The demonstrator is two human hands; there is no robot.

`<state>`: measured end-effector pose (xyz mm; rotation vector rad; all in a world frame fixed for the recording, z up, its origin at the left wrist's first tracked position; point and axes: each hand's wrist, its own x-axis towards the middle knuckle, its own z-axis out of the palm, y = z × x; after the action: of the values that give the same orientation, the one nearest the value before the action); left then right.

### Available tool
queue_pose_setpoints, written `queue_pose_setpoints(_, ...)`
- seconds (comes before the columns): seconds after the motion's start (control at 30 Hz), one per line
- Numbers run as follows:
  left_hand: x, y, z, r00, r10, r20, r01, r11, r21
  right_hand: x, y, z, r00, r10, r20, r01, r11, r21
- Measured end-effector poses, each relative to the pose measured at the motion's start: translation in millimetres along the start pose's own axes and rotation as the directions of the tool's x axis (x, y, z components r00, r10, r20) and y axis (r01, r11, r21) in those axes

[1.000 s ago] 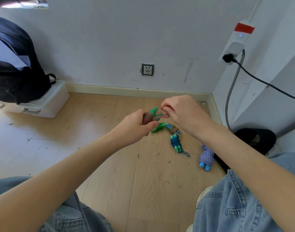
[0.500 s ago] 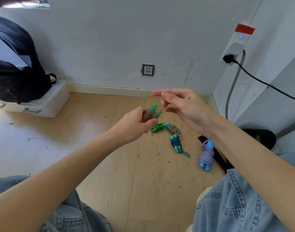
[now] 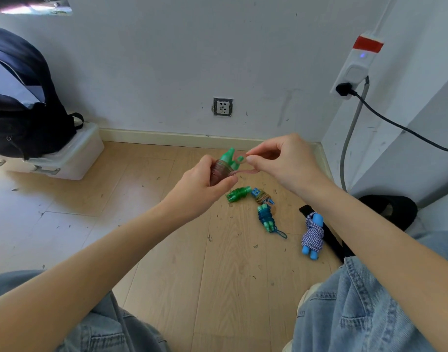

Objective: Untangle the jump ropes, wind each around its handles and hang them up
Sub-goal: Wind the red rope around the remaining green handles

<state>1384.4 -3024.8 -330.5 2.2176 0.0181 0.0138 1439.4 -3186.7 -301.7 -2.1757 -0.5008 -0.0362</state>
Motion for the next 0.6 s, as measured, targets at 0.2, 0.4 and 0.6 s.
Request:
queue_pose_setpoints(0.2,-3,2,1,0.998,0.065,0.015,-0.066,0.995,0.071,0,1,1,0.999,-0.035,-0.028,0.034,0.999,-0.043)
queue_pose_setpoints(0.4,-4,5,0,0.995,0.077,0.063,-0.080,0.995,0.058,-3,1,3,0.996,-0.076,-0.048,0.070,0.990,-0.122)
queue_pose_setpoints(0.6,-6,-1,2,0.988,0.114,0.105,-0.126,0.986,0.110,-8,3,11,0.985,-0.173,0.028,0.173,0.933,-0.317)
